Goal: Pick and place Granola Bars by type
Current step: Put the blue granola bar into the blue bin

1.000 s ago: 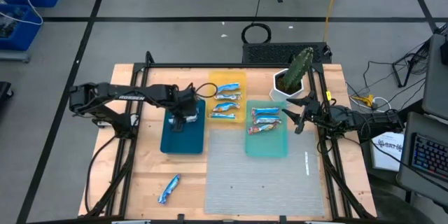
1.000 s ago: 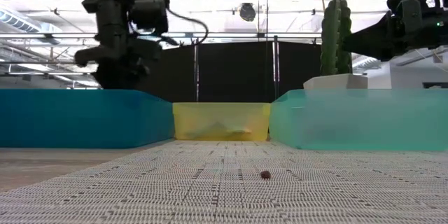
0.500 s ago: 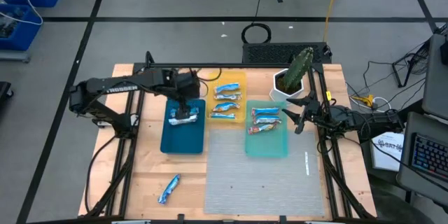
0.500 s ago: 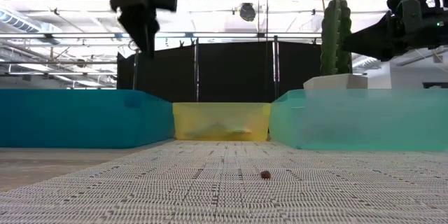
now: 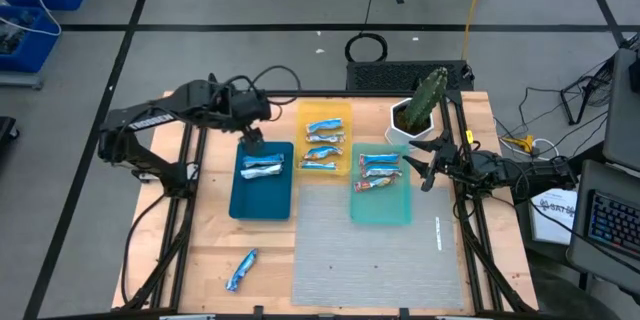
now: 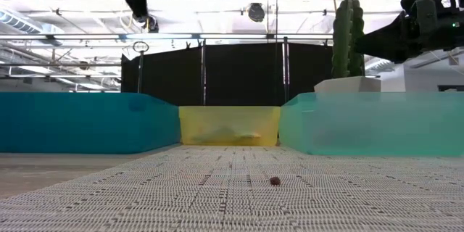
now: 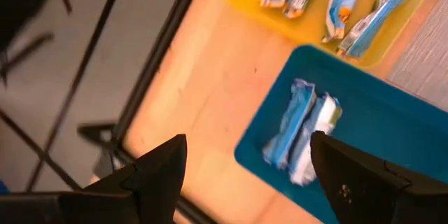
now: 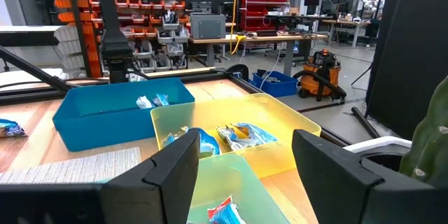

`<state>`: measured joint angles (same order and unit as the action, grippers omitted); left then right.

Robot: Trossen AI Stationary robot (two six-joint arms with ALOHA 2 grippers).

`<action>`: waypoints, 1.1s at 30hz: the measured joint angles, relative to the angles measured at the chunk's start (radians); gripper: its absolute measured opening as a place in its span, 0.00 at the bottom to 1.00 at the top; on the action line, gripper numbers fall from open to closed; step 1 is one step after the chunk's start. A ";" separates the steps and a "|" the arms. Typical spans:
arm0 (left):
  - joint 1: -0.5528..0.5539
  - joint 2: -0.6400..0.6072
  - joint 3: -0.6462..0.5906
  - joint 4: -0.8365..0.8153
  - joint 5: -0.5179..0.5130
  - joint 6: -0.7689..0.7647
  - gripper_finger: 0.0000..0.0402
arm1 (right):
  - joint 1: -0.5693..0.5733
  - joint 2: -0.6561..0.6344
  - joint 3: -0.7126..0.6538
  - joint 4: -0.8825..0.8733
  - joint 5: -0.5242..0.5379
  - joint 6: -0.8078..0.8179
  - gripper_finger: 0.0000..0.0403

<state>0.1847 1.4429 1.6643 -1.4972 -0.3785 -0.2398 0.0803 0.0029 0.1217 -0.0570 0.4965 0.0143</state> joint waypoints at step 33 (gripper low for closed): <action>-0.612 0.233 0.080 -0.070 0.390 -1.024 0.54 | 0.000 0.000 0.000 0.000 0.000 0.000 0.55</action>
<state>-0.4277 1.6761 1.7439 -1.5674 0.0119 -1.2641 0.0800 0.0031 0.1216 -0.0565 0.4963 0.0142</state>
